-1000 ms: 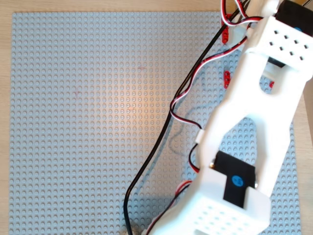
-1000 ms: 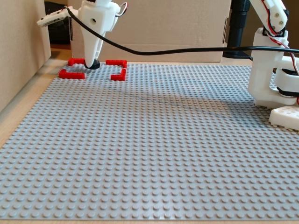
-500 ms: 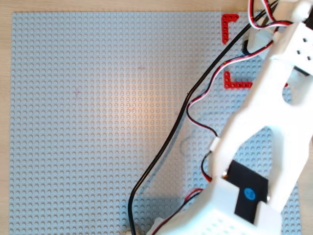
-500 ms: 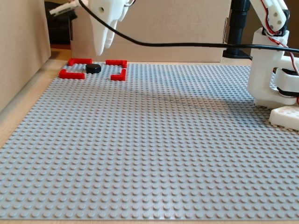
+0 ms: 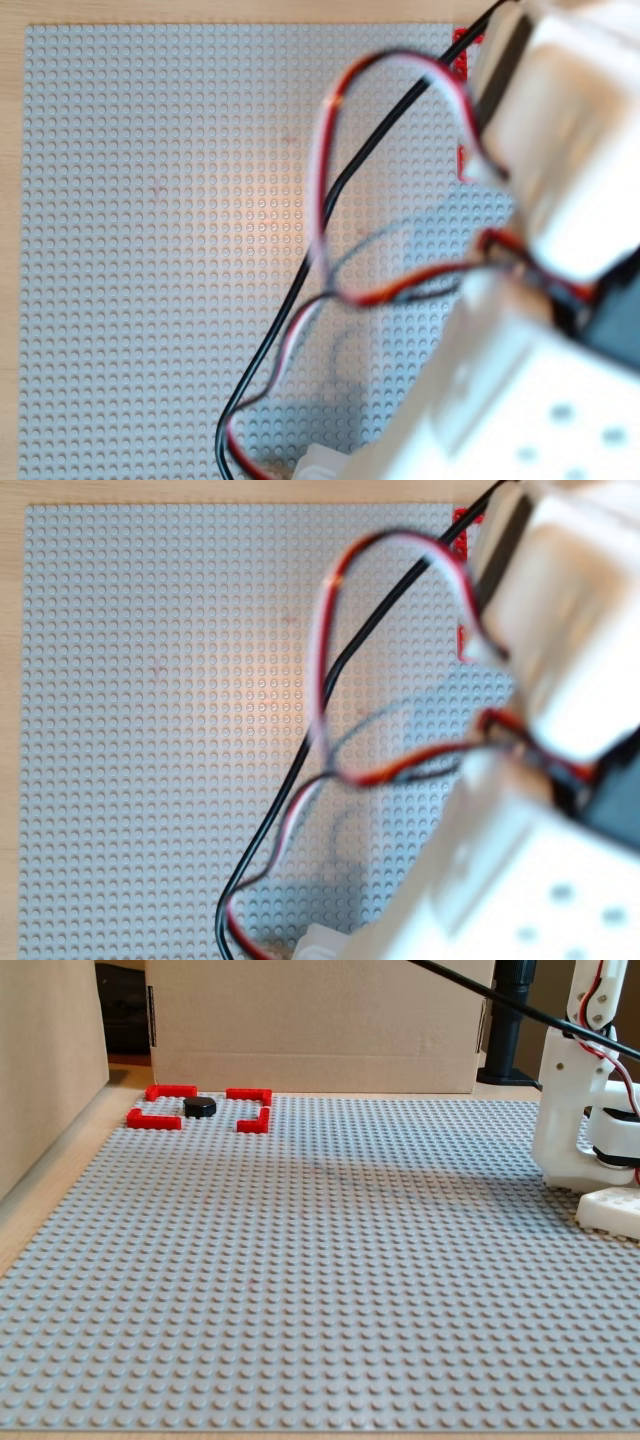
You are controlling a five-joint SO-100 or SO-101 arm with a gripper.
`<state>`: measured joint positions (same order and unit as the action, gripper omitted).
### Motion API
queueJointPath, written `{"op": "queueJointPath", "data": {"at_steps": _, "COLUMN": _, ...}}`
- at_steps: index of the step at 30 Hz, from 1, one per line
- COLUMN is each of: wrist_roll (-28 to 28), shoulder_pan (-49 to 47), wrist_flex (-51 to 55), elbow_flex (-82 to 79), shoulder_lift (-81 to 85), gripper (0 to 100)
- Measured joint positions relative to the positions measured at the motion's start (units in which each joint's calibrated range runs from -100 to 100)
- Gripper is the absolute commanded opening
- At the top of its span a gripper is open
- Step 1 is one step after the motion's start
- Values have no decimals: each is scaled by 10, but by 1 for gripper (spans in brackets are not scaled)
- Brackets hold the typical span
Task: Grab the Lego and store it in red box
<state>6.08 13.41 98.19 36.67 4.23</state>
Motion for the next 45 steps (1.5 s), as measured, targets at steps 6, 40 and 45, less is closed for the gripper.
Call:
{"op": "queueJointPath", "data": {"at_steps": 6, "wrist_roll": -36, "shoulder_pan": -33, "wrist_flex": 4, "elbow_flex": -113, "shoulder_lift": 134, "gripper": 1}}
{"op": "queueJointPath", "data": {"at_steps": 40, "wrist_roll": -42, "shoulder_pan": -119, "wrist_flex": -81, "elbow_flex": -755, "shoulder_lift": 945, "gripper": 1}}
{"op": "queueJointPath", "data": {"at_steps": 45, "wrist_roll": -42, "shoulder_pan": -119, "wrist_flex": -99, "elbow_flex": -826, "shoulder_lift": 945, "gripper": 1}}
